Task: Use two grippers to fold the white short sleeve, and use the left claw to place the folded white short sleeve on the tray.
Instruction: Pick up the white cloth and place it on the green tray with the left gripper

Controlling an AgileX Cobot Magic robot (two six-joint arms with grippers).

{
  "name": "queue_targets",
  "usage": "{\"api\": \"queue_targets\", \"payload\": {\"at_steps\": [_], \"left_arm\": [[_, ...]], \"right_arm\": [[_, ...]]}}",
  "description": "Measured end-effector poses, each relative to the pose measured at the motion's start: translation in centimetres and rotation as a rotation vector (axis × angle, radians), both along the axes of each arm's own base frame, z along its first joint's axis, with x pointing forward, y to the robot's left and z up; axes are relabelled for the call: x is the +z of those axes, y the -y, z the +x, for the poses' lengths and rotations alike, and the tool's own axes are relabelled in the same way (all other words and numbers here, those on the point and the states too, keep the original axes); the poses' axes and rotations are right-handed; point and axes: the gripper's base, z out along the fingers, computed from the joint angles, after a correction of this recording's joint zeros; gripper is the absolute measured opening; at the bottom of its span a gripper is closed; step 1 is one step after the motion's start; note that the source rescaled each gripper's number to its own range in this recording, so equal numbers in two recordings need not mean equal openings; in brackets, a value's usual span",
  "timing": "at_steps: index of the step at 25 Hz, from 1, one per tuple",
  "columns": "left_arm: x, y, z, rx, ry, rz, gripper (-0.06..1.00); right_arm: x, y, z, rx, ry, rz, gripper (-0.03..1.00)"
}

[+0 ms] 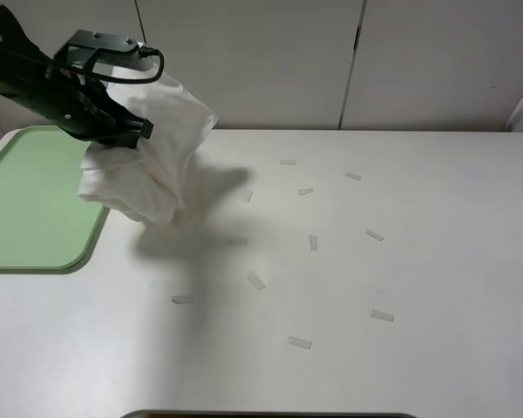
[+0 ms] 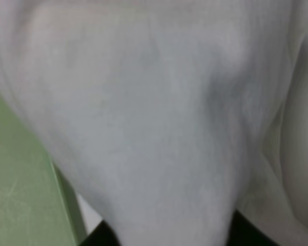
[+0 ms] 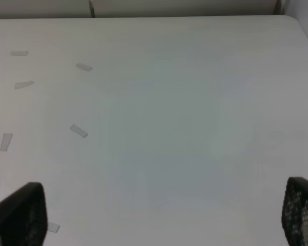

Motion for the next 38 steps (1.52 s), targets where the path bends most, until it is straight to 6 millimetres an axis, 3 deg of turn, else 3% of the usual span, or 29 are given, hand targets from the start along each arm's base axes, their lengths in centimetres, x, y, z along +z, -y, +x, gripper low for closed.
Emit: {"api": "queue_targets", "payload": {"at_steps": [10, 17, 23, 29, 38], "left_arm": [[-2.5, -0.5, 0.5, 0.017, -0.058, 0.015, 0.19], [-3.7, -6.0, 0.5, 0.163, -0.115, 0.025, 0.19], [-3.8, -8.8, 0.4, 0.216, -0.141, 0.040, 0.19], [-3.9, -11.1, 0.1, 0.282, -0.161, 0.035, 0.19], [-4.0, -12.8, -0.2, 0.322, -0.188, 0.035, 0.19]], "right_arm": [[0.0, 0.0, 0.0, 0.000, 0.000, 0.000, 1.00], [0.0, 0.0, 0.0, 0.000, 0.000, 0.000, 1.00], [0.0, 0.0, 0.0, 0.000, 0.000, 0.000, 1.00], [0.0, 0.0, 0.0, 0.000, 0.000, 0.000, 1.00], [0.0, 0.0, 0.0, 0.000, 0.000, 0.000, 1.00]]}}
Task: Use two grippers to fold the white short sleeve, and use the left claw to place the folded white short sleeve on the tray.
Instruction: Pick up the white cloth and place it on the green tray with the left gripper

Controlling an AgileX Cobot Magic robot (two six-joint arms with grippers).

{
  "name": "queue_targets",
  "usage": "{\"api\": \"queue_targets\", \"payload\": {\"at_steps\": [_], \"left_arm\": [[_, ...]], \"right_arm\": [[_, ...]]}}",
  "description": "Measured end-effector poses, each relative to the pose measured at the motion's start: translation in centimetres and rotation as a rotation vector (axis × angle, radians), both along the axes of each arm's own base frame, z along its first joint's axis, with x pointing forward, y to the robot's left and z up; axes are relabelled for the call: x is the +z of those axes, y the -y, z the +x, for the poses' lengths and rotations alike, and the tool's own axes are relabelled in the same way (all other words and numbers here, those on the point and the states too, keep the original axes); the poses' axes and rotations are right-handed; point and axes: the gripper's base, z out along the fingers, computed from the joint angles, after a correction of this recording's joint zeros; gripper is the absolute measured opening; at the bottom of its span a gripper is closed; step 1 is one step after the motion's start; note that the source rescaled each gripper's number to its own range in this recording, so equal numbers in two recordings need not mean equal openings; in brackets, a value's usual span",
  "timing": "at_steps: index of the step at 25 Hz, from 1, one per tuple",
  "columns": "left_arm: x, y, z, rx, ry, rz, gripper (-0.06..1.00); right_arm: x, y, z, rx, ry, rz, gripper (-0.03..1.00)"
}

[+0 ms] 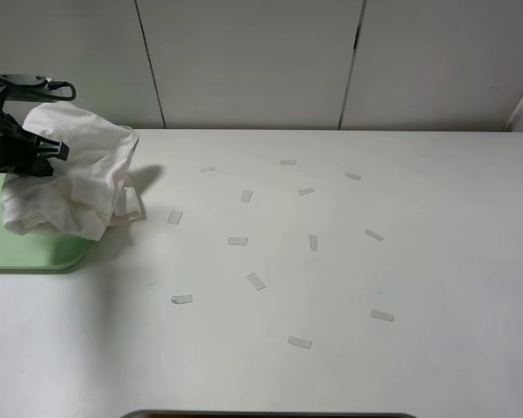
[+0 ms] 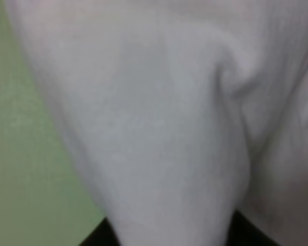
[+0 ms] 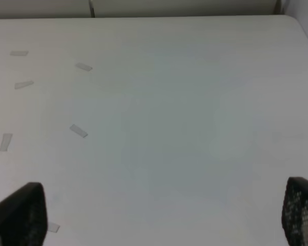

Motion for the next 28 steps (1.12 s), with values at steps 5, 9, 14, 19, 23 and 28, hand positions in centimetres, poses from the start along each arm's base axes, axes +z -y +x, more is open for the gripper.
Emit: {"api": "queue_targets", "payload": {"at_steps": [5, 9, 14, 19, 23, 28], "left_arm": [[0.0, -1.6, -0.3, 0.043, -0.012, 0.000, 0.19], [-0.1, -2.8, -0.6, 0.075, -0.016, 0.002, 0.19], [-0.5, -3.7, -0.8, 0.100, -0.028, 0.002, 0.19], [-1.3, -3.9, -0.8, 0.096, -0.054, 0.001, 0.19], [-1.3, -4.0, -0.8, 0.081, -0.058, 0.017, 0.22], [-1.2, -4.1, -0.9, 0.053, -0.079, 0.045, 0.80]], "right_arm": [[0.0, 0.0, 0.0, 0.000, 0.000, 0.000, 1.00], [0.0, 0.0, 0.0, 0.000, 0.000, 0.000, 1.00], [0.0, 0.0, 0.0, 0.000, 0.000, 0.000, 1.00], [0.0, 0.0, 0.0, 0.000, 0.000, 0.000, 1.00], [0.0, 0.0, 0.0, 0.000, 0.000, 0.000, 1.00], [0.0, 0.0, 0.0, 0.000, 0.000, 0.000, 1.00]]}}
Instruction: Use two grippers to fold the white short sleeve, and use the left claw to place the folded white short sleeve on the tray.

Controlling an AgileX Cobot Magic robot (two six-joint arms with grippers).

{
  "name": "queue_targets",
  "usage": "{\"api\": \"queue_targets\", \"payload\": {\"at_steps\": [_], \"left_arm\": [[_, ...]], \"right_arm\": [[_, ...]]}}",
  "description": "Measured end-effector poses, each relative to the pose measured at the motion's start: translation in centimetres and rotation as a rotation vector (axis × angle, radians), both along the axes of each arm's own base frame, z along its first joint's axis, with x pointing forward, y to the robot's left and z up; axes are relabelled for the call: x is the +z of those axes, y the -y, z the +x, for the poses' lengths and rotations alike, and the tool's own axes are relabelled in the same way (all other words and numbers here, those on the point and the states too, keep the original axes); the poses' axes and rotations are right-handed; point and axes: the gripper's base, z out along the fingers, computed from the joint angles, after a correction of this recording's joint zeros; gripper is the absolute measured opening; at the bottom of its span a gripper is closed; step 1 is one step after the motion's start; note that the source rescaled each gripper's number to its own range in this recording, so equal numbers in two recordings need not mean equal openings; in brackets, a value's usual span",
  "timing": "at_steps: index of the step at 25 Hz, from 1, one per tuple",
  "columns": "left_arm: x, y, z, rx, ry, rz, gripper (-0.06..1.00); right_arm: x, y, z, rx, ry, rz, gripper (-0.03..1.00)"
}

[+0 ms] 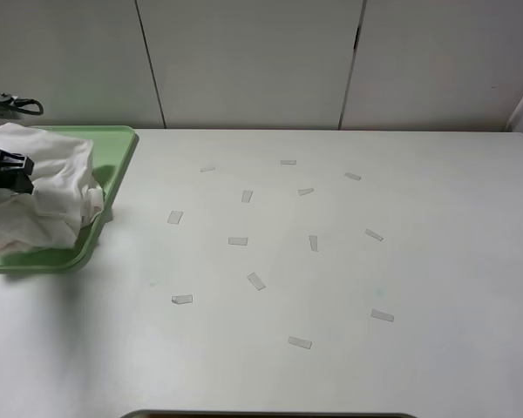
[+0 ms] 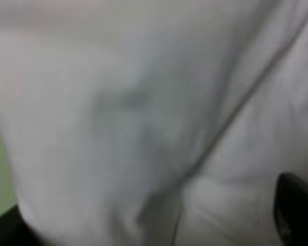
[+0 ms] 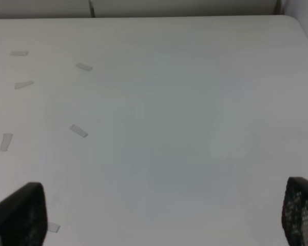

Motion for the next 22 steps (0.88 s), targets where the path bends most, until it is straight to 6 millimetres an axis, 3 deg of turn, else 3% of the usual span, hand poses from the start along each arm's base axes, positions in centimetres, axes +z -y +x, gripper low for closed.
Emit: {"api": "queue_targets", "payload": {"at_steps": [2, 5, 14, 22], "left_arm": [[0.5, -0.1, 0.2, -0.010, -0.017, 0.007, 0.91], [2.0, -0.4, 1.0, -0.016, -0.044, 0.009, 0.98], [7.1, -0.4, 2.0, -0.010, -0.180, -0.050, 1.00], [10.4, 0.4, 0.6, -0.009, -0.230, -0.117, 1.00]], "right_arm": [[0.0, 0.0, 0.0, 0.000, 0.000, 0.000, 1.00], [0.0, 0.0, 0.0, 0.000, 0.000, 0.000, 1.00], [0.0, 0.0, 0.0, 0.000, 0.000, 0.000, 1.00], [0.0, 0.0, 0.0, 0.000, 0.000, 0.000, 1.00]]}}
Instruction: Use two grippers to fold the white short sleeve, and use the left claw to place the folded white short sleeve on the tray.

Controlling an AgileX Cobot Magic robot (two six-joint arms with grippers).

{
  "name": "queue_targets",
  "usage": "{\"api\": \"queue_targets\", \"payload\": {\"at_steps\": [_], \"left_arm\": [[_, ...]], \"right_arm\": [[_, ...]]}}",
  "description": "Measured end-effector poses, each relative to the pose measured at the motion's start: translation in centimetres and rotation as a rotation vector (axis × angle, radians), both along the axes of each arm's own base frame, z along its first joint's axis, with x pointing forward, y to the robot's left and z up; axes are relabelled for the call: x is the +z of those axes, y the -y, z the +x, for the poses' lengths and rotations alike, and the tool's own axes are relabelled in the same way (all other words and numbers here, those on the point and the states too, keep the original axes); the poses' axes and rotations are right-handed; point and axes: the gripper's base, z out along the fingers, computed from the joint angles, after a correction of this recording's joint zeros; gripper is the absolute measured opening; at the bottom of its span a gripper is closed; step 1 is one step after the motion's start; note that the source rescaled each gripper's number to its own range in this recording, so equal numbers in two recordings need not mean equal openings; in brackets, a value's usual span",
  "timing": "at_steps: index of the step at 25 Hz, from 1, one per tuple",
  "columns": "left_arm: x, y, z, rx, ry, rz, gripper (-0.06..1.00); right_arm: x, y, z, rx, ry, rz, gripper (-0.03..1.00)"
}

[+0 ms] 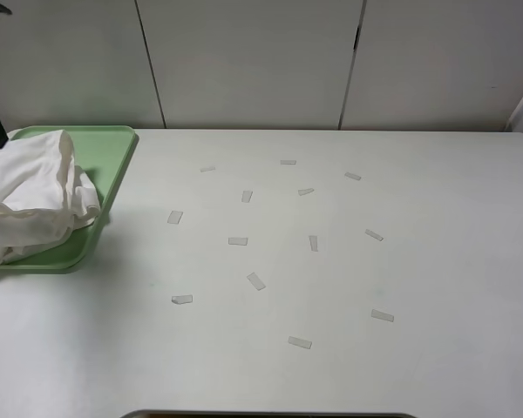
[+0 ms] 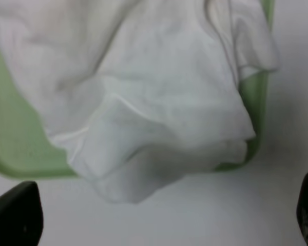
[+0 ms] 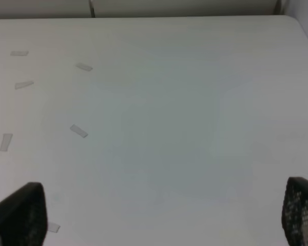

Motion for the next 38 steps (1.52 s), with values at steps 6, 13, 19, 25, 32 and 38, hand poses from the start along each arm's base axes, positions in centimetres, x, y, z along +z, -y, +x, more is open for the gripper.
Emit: {"api": "queue_targets", "payload": {"at_steps": [6, 13, 19, 25, 32, 38], "left_arm": [[4.4, 0.8, -3.0, -0.009, 0.047, 0.005, 1.00], [8.5, 1.8, -6.4, -0.015, 0.160, 0.022, 1.00], [9.4, 3.6, -13.2, -0.015, 0.225, 0.032, 1.00], [9.0, 4.9, -18.2, -0.001, 0.282, 0.041, 1.00], [8.7, 6.7, -25.1, -0.004, 0.448, 0.074, 1.00], [7.6, 8.4, -29.6, -0.019, 0.598, 0.045, 1.00]], "right_arm": [[0.0, 0.0, 0.0, 0.000, 0.000, 0.000, 1.00], [0.0, 0.0, 0.0, 0.000, 0.000, 0.000, 1.00], [0.0, 0.0, 0.0, 0.000, 0.000, 0.000, 1.00], [0.0, 0.0, 0.0, 0.000, 0.000, 0.000, 1.00], [0.0, 0.0, 0.0, 0.000, 0.000, 0.000, 1.00], [0.0, 0.0, 0.0, 0.000, 0.000, 0.000, 1.00]]}}
